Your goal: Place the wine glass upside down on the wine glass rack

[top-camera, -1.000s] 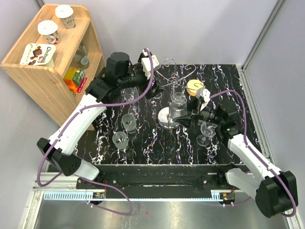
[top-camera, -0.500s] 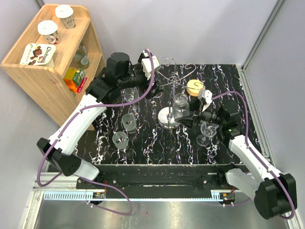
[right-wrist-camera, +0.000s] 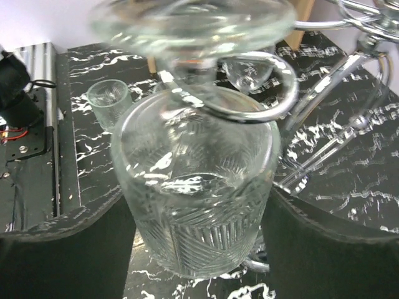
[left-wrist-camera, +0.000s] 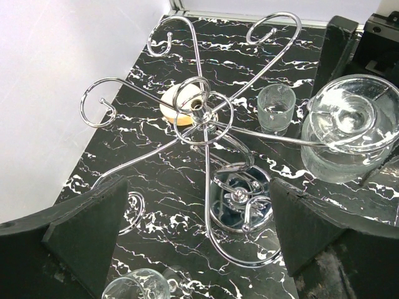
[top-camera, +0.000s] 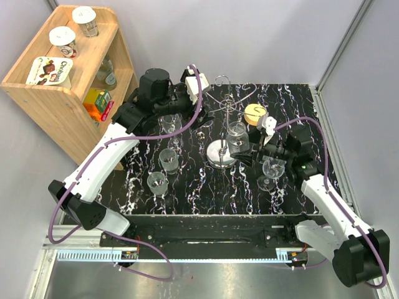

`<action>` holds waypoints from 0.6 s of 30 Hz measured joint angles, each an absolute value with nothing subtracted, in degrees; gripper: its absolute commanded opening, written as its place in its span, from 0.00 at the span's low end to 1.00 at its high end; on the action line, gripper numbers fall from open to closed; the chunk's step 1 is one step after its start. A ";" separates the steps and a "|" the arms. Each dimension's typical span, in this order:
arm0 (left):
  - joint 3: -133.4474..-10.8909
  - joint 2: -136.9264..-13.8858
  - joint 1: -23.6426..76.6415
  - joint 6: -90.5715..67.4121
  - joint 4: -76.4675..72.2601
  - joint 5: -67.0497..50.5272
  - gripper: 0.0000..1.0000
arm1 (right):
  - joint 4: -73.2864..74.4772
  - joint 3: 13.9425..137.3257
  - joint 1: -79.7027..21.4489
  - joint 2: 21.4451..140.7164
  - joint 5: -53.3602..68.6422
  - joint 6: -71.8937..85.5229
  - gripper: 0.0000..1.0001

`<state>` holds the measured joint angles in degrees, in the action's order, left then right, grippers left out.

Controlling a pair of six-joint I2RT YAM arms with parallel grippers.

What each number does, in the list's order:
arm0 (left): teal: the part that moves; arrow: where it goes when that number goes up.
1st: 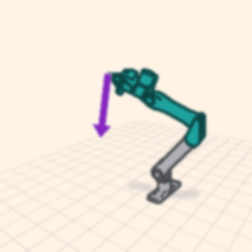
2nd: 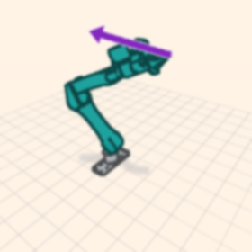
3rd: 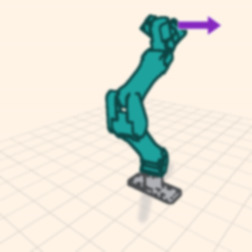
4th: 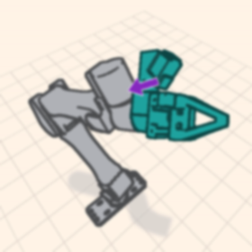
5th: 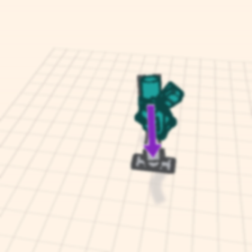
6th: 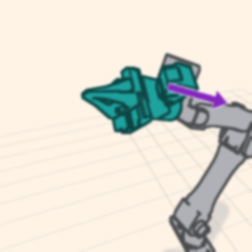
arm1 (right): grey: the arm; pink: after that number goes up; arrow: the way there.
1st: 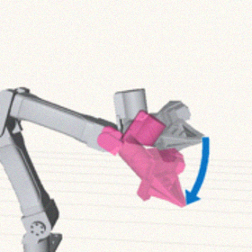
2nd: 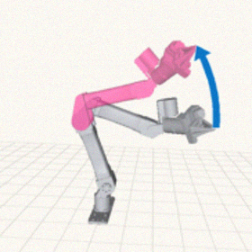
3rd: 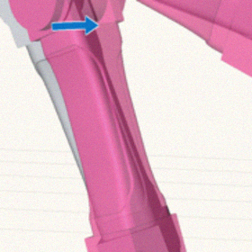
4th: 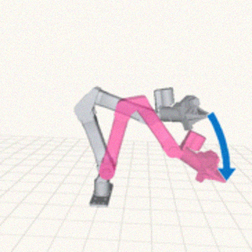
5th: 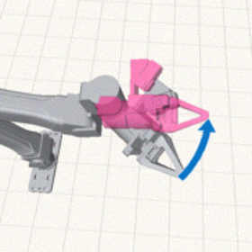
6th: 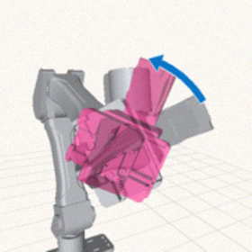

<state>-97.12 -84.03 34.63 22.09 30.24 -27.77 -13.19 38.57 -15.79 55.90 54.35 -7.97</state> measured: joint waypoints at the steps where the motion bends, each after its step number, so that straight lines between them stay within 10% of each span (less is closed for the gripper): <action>1: -97.12 -84.03 34.63 22.09 30.22 -27.77 0.99 | -11.25 39.44 -15.79 55.88 53.89 -8.71 0.93; 18: -98.35 -84.03 34.63 21.98 30.04 -28.21 0.99 | 27.92 55.55 -14.98 53.01 39.11 -23.68 0.99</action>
<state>-98.35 -84.03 34.63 21.98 30.04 -28.21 27.92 55.55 -14.98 53.01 39.11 -23.68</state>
